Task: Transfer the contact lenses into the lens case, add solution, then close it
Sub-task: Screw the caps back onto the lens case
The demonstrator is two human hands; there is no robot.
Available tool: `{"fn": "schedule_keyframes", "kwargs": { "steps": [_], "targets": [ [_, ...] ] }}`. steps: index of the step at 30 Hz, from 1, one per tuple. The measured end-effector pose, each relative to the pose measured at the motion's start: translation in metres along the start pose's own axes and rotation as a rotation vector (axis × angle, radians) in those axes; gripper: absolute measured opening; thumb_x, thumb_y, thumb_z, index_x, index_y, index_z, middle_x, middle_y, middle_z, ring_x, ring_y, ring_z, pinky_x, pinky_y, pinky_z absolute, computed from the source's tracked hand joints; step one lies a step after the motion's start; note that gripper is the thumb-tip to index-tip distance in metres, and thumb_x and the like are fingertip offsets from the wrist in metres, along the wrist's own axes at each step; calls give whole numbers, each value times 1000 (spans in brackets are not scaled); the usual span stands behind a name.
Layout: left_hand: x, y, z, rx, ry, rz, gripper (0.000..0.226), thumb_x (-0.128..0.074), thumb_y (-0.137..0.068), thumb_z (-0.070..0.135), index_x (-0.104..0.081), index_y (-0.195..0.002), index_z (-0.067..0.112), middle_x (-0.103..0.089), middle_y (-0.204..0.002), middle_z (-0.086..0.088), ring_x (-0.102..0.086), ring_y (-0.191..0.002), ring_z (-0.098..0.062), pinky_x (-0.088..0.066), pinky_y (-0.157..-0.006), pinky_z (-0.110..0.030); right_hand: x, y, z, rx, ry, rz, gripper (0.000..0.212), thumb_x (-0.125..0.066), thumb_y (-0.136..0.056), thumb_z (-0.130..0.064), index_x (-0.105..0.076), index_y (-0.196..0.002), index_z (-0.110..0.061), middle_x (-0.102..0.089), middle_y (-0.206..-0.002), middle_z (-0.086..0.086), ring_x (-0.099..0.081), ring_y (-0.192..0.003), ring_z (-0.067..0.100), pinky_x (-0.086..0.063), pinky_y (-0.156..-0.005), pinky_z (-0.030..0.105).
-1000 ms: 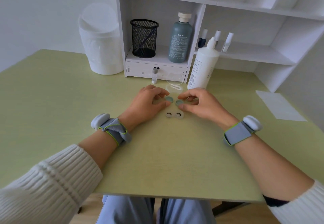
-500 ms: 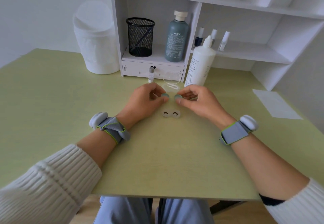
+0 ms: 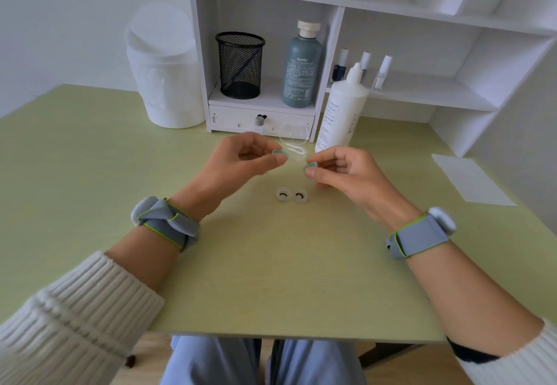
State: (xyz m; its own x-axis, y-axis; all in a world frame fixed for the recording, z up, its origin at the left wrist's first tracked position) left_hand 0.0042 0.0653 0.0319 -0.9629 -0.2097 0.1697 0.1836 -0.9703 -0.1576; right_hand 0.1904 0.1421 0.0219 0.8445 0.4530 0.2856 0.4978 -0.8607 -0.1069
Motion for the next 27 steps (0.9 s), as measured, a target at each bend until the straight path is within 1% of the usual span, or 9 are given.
{"fn": "schedule_keyframes", "kwargs": {
  "steps": [4,8,11,14,17,20,22,25,27],
  "targets": [
    [1,0,3,-6,76,4,29,-81,-81,12,-66,-103,-1,-78,-101,-6,-73,-91,-14,-57,-83,-22,-5,5,-2,1,8,-73,26,-81,-83,-6,-70,-106,-8,-78,-97,12,-74,-85,19,-61,-76,29],
    [0,2,6,-17,54,-24,34,-78,-84,10,-61,-108,-6,-78,-97,-11,-76,-86,-21,-59,-81,-28,-3,8,-11,66,79,-99,25,-80,-84,-7,-72,-109,-8,-78,-96,13,-73,-80,16,-62,-77,27],
    [-2,1,7,-35,-27,-42,28,-76,-87,13,-64,-106,-2,-76,-96,-12,-74,-77,-16,-58,-77,-25,-1,9,-17,110,151,-107,26,-78,-88,-12,-74,-113,-11,-78,-96,10,-74,-81,18,-61,-79,26],
    [-3,3,10,-79,-170,-57,21,-69,-93,18,-70,-108,4,-74,-92,-6,-69,-72,-9,-56,-74,-20,-1,10,-21,147,211,-112,25,-76,-90,-14,-76,-115,-17,-76,-90,1,-71,-81,19,-61,-79,29],
    [-5,7,14,-156,-439,-62,23,-65,-95,28,-73,-116,19,-73,-97,3,-70,-81,-8,-55,-82,-22,-3,11,-19,153,277,-118,26,-77,-88,-19,-76,-114,-21,-75,-88,-5,-70,-81,14,-59,-78,26],
    [-13,13,20,-241,-616,-95,27,-66,-95,26,-71,-122,23,-69,-103,3,-66,-90,-11,-52,-84,-22,-2,11,-17,142,373,-96,26,-83,-82,-26,-75,-107,-22,-75,-89,-7,-68,-82,6,-51,-78,17],
    [-14,16,22,-251,-622,-90,28,-70,-92,24,-70,-119,22,-71,-99,6,-66,-88,-11,-52,-83,-22,0,12,-19,158,437,-81,26,-86,-79,-27,-75,-101,-22,-76,-90,-8,-67,-82,5,-46,-71,9],
    [-16,19,23,-253,-629,-89,25,-76,-87,23,-72,-111,19,-72,-93,11,-67,-85,-11,-52,-82,-23,-4,15,-21,185,517,-90,27,-88,-77,-28,-77,-101,-22,-75,-91,-8,-66,-83,5,-47,-68,9],
    [-18,21,22,-266,-683,-107,23,-76,-87,24,-74,-110,20,-69,-89,15,-65,-83,-5,-51,-82,-21,-8,15,-21,184,535,-112,29,-88,-76,-28,-78,-102,-22,-74,-90,-9,-64,-80,4,-47,-68,10]
  ]
}}
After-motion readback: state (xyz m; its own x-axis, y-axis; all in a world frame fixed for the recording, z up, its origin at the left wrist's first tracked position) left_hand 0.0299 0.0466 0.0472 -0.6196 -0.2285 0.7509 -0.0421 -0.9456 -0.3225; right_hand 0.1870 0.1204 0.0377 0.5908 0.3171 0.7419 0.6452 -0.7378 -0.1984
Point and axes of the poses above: each hand's wrist, its own y-axis away from the middle knuckle, its own x-axis out of the back of the hand, z = x × y, the point moved 9 cm from there along -y, towards the middle knuckle
